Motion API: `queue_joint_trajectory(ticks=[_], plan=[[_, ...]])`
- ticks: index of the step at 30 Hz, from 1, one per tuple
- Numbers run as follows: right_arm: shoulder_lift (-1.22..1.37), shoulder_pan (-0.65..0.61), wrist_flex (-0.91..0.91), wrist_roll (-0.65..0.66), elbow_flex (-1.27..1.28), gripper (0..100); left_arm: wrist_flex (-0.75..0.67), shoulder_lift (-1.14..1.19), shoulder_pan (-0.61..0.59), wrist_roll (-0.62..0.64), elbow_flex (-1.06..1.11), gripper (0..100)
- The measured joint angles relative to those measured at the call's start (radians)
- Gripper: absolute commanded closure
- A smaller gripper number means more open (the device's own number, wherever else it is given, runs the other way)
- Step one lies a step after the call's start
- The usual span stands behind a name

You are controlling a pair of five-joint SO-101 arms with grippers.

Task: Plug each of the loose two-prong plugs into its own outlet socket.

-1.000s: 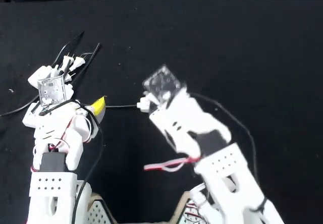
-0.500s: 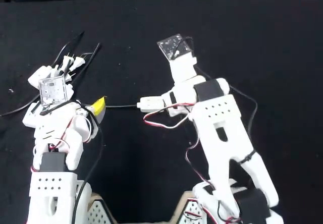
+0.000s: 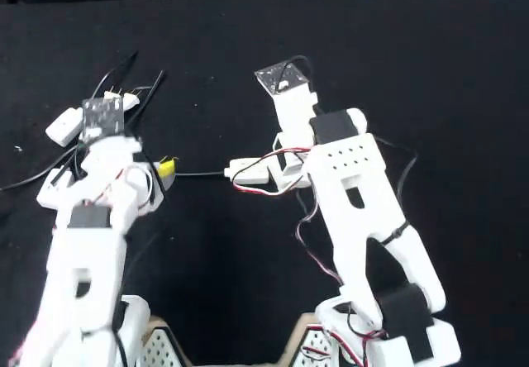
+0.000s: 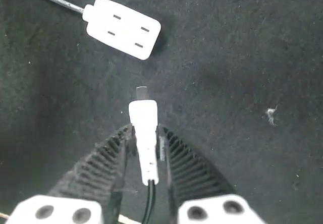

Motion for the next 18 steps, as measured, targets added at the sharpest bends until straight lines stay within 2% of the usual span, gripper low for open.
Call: queue_joint_trajectory(ticks=[4, 10, 18], plan=[[0.0, 0.038, 0.0, 0.0, 0.0, 98.8, 0.0, 0.245, 0.006, 0.002, -0.15, 73], [0.0, 0.063, 0.0, 0.0, 0.0, 98.8, -0.005, 0.537, 0.094, -0.008, -0.37, 73], [0.0, 0.066, -0.049, 0.0, 0.075, 98.8, -0.009, 0.905, 0.107, -0.117, -0.606, 73]])
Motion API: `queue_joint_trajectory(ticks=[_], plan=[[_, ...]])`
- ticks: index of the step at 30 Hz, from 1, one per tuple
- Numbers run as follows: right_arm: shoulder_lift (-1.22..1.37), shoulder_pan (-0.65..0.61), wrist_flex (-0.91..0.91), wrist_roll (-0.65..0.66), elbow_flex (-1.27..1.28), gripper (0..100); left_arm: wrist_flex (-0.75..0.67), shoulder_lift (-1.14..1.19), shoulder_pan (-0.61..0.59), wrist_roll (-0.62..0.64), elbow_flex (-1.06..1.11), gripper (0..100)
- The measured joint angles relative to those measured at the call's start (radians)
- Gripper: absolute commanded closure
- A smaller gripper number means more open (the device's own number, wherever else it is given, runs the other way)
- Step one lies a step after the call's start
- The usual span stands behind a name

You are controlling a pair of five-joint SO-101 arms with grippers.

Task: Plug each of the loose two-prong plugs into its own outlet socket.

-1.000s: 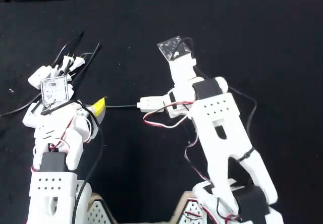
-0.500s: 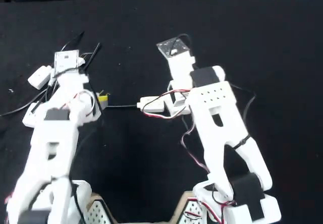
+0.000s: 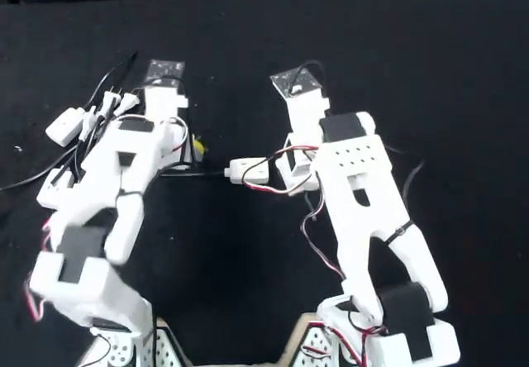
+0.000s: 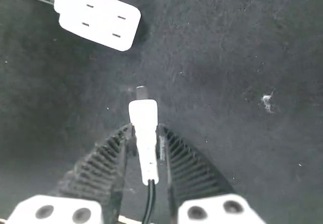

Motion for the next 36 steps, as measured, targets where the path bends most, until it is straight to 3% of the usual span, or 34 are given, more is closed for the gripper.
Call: queue_joint_trajectory(ticks=[5, 11, 23, 31, 36], plan=[[0.0, 0.0, -0.017, 0.0, 0.005, 98.8, 0.009, 0.08, 0.0, -0.023, -0.02, 73], [0.0, 0.0, -0.018, 0.0, 0.005, 98.8, 0.21, 0.081, -0.008, -0.023, -0.064, 73], [0.0, 0.0, -0.018, 0.0, 0.005, 98.8, 0.442, 0.081, -0.009, -0.023, -0.071, 73], [0.0, 0.0, -0.032, 0.003, 0.005, 98.8, 0.451, 0.054, -0.012, -0.023, -0.012, 73], [0.026, -0.049, -0.02, 0.092, -0.048, 98.8, 0.451, -0.11, -0.035, -0.025, 0.114, 73]])
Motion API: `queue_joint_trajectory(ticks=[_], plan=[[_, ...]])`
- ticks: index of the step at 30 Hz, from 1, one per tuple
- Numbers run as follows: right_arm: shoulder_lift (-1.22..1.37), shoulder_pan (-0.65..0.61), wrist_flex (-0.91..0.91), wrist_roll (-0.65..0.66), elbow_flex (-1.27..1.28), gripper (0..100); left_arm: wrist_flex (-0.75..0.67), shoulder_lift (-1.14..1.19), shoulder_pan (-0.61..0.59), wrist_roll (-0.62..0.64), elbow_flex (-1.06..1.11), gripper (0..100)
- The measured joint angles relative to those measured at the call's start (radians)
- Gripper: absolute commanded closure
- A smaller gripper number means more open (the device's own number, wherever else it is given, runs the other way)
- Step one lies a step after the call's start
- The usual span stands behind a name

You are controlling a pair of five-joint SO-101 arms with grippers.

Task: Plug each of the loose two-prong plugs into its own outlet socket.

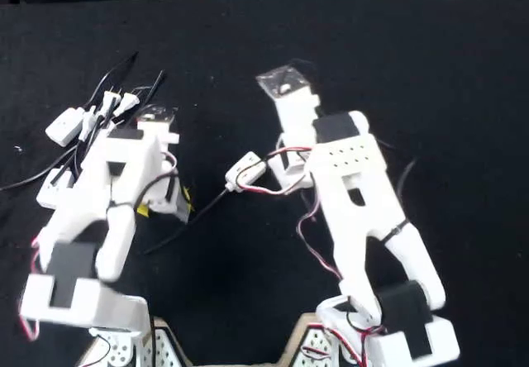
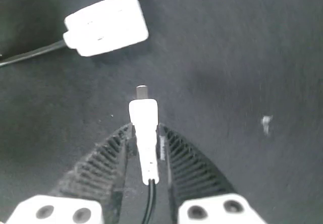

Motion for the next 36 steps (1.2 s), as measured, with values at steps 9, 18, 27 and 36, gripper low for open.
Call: queue_joint_trajectory(ticks=[9, 18, 27, 36], plan=[[0.298, -0.008, 0.006, 0.141, -0.256, 98.8, -0.064, -0.391, -0.138, -0.117, 0.341, 73], [0.512, -0.011, 0.253, 0.256, -0.628, 98.8, -0.157, -0.529, -0.258, -0.215, 0.52, 73], [0.766, -0.02, 0.373, 0.282, -0.934, 98.8, -0.16, -0.529, -0.262, -0.153, 0.528, 73], [0.789, -0.046, 0.373, 0.282, -0.937, 98.8, -0.16, -0.529, -0.209, -0.146, 0.549, 73]])
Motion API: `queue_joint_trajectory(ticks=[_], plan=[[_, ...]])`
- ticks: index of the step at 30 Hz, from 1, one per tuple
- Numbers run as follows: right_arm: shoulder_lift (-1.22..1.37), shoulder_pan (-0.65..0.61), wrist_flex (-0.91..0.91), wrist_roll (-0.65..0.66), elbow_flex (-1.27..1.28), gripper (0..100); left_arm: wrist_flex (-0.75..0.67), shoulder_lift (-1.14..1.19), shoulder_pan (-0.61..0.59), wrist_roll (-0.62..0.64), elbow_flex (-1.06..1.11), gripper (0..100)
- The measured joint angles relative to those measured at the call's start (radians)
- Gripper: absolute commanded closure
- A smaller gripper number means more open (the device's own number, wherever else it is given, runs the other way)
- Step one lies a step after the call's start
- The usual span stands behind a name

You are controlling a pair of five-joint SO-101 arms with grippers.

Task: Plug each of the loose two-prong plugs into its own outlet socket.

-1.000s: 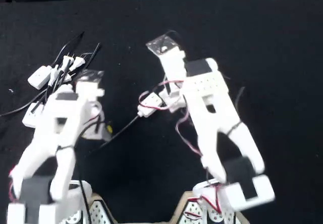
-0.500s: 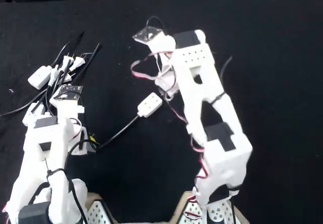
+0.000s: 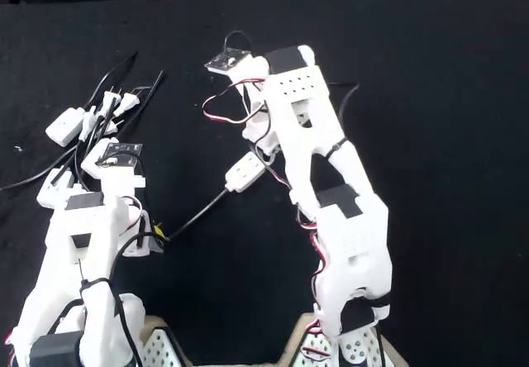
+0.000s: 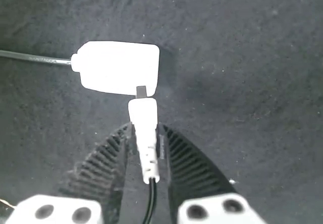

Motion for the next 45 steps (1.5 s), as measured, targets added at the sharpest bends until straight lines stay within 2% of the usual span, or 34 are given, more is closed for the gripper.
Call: queue_joint_trajectory(ticks=[9, 16, 26, 36, 45], plan=[[0.0, -0.064, 0.0, 0.046, 0.0, 98.8, 0.0, 0.0, 0.0, 0.0, 0.0, 73], [0.0, -0.06, 0.0, 0.051, -0.029, 98.8, 0.0, 0.0, 0.0, 0.0, 0.0, 73], [0.012, 0.066, -0.041, 0.055, -0.054, 98.8, 0.0, 0.0, 0.0, 0.0, 0.0, 73], [0.138, 0.071, -0.124, 0.054, -0.054, 98.8, 0.0, 0.0, 0.0, 0.0, 0.0, 73], [0.138, -0.028, -0.094, 0.054, -0.054, 98.8, 0.0, 0.0, 0.0, 0.0, 0.0, 73]])
